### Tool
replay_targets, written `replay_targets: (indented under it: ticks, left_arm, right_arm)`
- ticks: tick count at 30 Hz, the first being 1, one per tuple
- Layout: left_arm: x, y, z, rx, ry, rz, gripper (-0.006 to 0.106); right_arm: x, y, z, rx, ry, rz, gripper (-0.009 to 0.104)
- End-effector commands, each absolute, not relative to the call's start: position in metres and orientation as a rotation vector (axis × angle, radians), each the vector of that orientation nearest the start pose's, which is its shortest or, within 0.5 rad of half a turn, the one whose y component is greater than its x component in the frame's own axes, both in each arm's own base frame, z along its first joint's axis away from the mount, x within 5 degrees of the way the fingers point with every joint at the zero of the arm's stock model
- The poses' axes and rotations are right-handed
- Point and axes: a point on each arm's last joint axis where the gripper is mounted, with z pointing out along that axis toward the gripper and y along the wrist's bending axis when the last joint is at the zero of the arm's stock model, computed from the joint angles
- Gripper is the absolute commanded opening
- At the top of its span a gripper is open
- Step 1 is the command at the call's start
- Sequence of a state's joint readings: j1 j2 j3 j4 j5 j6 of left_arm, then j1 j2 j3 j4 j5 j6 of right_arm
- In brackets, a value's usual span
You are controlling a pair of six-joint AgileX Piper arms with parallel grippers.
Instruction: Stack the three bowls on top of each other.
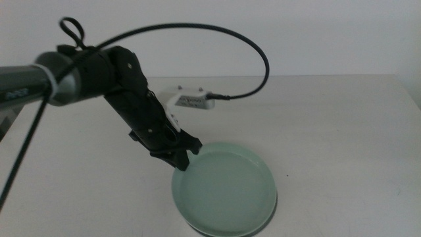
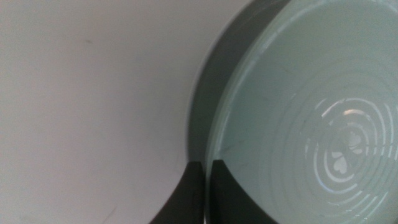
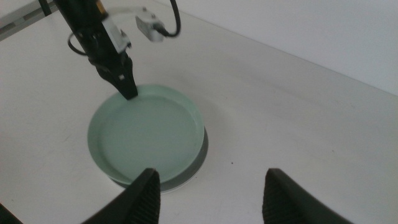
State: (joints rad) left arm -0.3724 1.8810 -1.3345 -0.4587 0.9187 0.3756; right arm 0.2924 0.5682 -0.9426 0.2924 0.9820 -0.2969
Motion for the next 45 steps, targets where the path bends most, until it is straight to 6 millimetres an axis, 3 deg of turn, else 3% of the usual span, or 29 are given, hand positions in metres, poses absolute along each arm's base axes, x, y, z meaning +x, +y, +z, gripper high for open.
replay_targets:
  ticks: [1, 5, 8, 10, 16, 19, 23, 28, 34, 38, 45]
  left_arm:
    - [0.34, -0.177, 0.225, 0.679, 2.735, -0.631, 0.0]
    - [0.341, -0.179, 0.218, 0.672, 2.757, -0.649, 0.001]
    - [0.341, -0.179, 0.218, 0.671, 2.758, -0.649, 0.011]
    - [0.341, -0.179, 0.219, 0.67, 2.755, -0.65, 0.025]
    - [0.341, -0.167, 0.238, 0.639, 2.706, -0.635, 0.089]
    - [0.337, -0.153, 0.265, 0.6, 2.641, -0.628, 0.104]
    - [0.327, -0.124, 0.305, 0.546, 2.548, -0.565, 0.105]
    - [0.307, -0.073, 0.355, 0.378, 2.438, -0.444, 0.105]
    - [0.281, -0.029, 0.398, 0.232, 2.28, -0.314, 0.105]
    - [0.266, -0.017, 0.413, 0.2, 2.225, -0.257, 0.105]
    - [0.25, -0.016, 0.432, 0.171, 2.126, -0.225, 0.105]
  right_arm:
    - [0.067, 0.042, 0.407, -0.557, 1.916, 0.341, 0.043]
    - [0.067, 0.042, 0.407, -0.557, 1.916, 0.341, 0.043]
    - [0.067, 0.042, 0.407, -0.557, 1.916, 0.341, 0.043]
    - [0.067, 0.042, 0.407, -0.557, 1.916, 0.341, 0.043]
    - [0.067, 0.042, 0.407, -0.557, 1.916, 0.341, 0.043]
    - [0.067, 0.042, 0.407, -0.557, 1.916, 0.341, 0.043]
    - [0.067, 0.042, 0.407, -0.557, 1.916, 0.341, 0.043]
    - [0.067, 0.042, 0.407, -0.557, 1.916, 0.341, 0.043]
    - [0.067, 0.042, 0.407, -0.557, 1.916, 0.341, 0.043]
    - [0.067, 0.042, 0.407, -0.556, 1.916, 0.341, 0.043]
    - [0.067, 0.042, 0.407, -0.557, 1.916, 0.341, 0.043]
